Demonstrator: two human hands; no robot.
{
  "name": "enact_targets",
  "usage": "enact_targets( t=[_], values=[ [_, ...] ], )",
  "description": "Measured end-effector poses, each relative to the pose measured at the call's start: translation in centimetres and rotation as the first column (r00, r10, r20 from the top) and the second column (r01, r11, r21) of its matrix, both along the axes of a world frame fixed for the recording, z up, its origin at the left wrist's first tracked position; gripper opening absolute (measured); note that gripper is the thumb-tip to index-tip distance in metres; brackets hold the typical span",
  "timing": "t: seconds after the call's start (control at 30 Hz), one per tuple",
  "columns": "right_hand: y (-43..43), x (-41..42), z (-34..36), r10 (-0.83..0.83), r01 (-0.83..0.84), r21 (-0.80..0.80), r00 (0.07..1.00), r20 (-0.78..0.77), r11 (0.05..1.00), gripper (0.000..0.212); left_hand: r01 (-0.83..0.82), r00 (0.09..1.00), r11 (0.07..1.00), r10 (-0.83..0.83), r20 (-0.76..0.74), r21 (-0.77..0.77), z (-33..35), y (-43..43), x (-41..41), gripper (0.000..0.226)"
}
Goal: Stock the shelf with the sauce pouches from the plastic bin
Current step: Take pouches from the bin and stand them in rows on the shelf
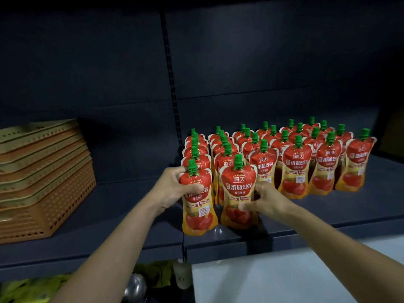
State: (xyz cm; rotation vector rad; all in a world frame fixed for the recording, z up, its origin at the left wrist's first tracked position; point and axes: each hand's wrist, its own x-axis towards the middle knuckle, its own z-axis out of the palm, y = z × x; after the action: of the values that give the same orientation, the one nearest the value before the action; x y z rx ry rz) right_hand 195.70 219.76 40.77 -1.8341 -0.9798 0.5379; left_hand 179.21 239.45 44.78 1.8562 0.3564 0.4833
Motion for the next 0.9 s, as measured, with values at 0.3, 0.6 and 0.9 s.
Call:
enact_targets(
  t=[0.3,0.6,0.9],
  values=[
    [1.5,0.9,0.0,0.013,-0.013,0.000,1.000,0.017,1.000,0.041,-0.003,1.000,1.000,0.003,0.012,0.008,0.1,0.7,1.4,0.038],
    [1.8,1.2,0.3,0.006,-0.004,-0.077,1.000,0.021,0.997,0.044,0.039,0.996,0.997,-0.033,-0.079,0.066,1.2,1.3,1.7,0.040],
    [1.5,0.6,1.0,-0.038,0.038,0.005,0.999,0.021,0.999,0.057,-0.018,0.991,0.956,0.055,-0.121,0.292,2.3,0.8,1.1,0.055]
  ],
)
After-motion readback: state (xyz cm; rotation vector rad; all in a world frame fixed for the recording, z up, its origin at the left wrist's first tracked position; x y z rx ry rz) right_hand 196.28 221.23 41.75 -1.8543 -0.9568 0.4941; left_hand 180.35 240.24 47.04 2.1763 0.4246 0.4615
